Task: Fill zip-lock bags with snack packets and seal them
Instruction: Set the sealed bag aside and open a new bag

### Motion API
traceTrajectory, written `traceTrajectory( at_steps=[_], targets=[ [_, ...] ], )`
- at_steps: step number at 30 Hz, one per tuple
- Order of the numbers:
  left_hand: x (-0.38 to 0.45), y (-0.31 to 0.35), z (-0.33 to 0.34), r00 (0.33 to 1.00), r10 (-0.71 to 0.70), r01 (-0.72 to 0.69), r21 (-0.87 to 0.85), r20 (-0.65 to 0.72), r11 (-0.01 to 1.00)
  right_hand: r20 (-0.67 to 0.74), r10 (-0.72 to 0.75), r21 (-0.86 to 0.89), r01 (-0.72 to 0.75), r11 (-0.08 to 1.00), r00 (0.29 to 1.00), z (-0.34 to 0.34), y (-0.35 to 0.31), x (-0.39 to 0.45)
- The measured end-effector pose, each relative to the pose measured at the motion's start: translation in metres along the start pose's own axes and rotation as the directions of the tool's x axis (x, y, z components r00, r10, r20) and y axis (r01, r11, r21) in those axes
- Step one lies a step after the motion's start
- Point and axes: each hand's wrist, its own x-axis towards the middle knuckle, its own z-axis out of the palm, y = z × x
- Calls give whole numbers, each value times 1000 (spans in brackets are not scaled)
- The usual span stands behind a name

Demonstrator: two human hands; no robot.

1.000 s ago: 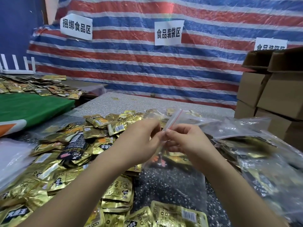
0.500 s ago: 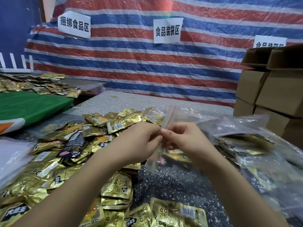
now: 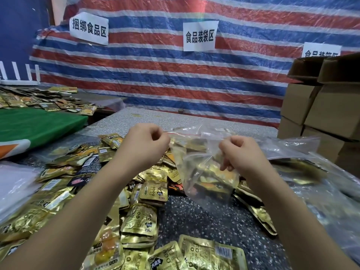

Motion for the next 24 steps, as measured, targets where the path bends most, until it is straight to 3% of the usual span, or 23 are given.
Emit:
traceTrajectory(
  at_steps=[6, 9, 11, 13, 17, 24],
  targets=[
    [-15, 20, 4, 976, 189, -204, 144, 111, 968, -32, 1, -4, -1, 1000, 1000, 11, 7, 2],
    [-28, 40, -1, 897, 333, -374, 99, 291, 922, -33, 22, 54, -20, 998, 999, 12, 10, 3],
    [-38, 51, -4, 829, 365, -468, 169, 425, 867, -26, 34, 85, -32, 996, 999, 14, 11, 4],
    [-45, 54, -1, 801, 337, -519, 295, 494, 802, -31, 50, 110, -47, 993, 998, 16, 11, 3],
    [-48, 47, 6, 789, 286, -536, 380, 544, 754, -27, 69, 151, -64, 986, 997, 17, 10, 3],
    [-29, 29, 7, 896, 192, -359, 399, 400, 844, 46, 163, 316, -169, 934, 986, 14, 7, 4]
  ],
)
